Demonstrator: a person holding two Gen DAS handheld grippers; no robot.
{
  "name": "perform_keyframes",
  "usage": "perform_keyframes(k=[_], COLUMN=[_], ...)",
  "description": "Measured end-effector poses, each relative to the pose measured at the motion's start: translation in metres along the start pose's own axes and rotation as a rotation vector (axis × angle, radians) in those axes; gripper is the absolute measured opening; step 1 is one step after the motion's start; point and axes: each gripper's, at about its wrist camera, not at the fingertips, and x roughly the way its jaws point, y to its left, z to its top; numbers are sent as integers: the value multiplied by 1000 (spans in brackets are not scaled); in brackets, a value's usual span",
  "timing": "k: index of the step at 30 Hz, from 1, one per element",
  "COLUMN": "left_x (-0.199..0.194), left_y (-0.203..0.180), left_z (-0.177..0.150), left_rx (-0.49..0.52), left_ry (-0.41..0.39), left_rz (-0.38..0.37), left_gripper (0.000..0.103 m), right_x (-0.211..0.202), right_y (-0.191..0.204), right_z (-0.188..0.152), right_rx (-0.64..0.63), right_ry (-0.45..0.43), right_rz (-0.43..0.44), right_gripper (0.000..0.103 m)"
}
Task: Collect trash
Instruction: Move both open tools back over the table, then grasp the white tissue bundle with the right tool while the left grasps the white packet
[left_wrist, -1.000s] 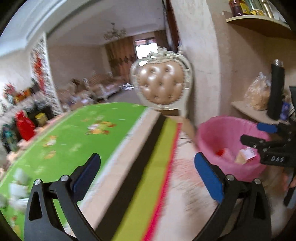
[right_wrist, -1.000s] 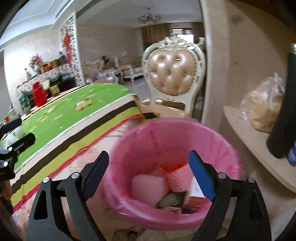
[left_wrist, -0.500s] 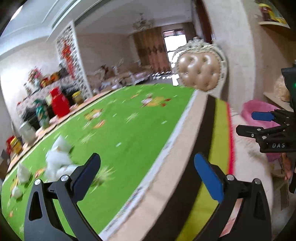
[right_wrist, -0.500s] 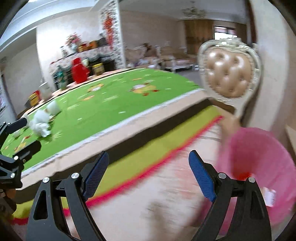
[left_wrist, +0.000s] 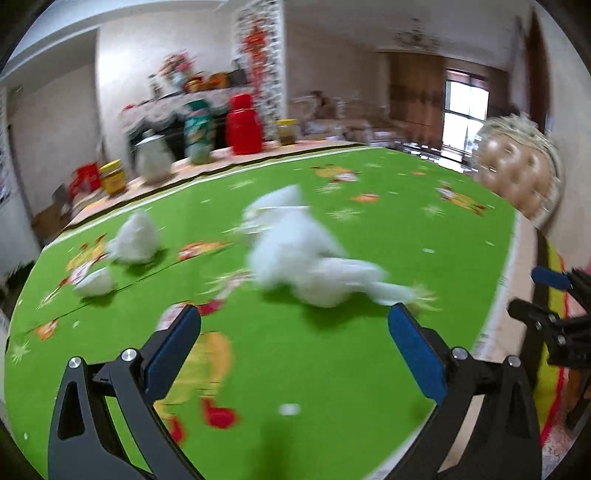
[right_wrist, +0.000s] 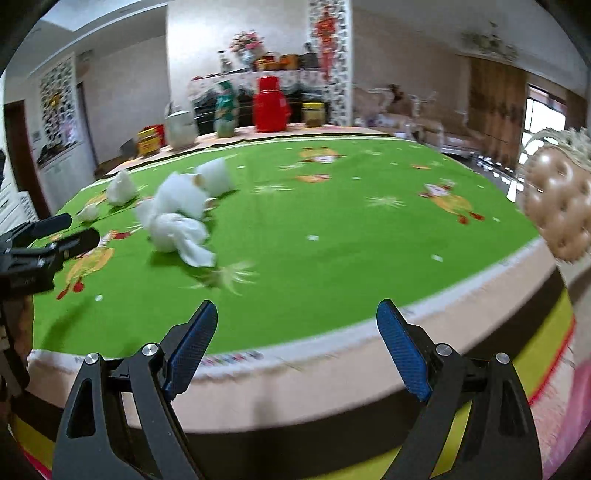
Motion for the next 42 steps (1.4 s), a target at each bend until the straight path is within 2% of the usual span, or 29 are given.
perform_keyframes(k=[5, 11, 15, 23, 24, 26, 27, 28, 31, 36, 39, 42], left_x=[6, 6, 11, 14, 14, 15, 15, 16, 20, 34, 53, 77], left_y=[61, 109, 121, 138, 143, 153, 157, 162, 177, 203, 216, 225], left_z=[4, 1, -7, -17, -18, -20, -20, -20, -18, -4, 7, 14], left_rx=[-91, -189, -210, -260, -271, -291, -301, -315, -364, -473, -512, -523], left_ry=[48, 54, 77, 112, 118, 132, 135, 137, 144, 136, 145, 157], left_rz=[104, 197, 220, 256, 269, 285, 290, 298, 314, 314, 353, 424], left_gripper=[98, 98, 98, 98, 98, 98, 98, 98, 98, 98, 98, 98], right_x=[18, 50, 77, 132, 137, 141, 140, 133, 125, 120, 121, 123], right_y=[32, 73, 93, 125, 128, 133, 136, 137, 142, 149, 149, 146], right_z=[13, 33, 47, 73, 72, 70, 70, 70, 69, 68, 69, 70], right_rx=[-49, -132, -146, -232, -237, -248, -251, -256, -280, -317, -322, -311], right_ry=[16, 46, 92, 157, 176, 202, 195, 164, 115, 87, 87, 95], right_rz=[59, 120, 160, 186, 189, 202, 204, 197, 186, 160, 151, 155], right_gripper=[84, 85, 85, 85, 83, 53, 45, 42, 37, 37, 37, 37])
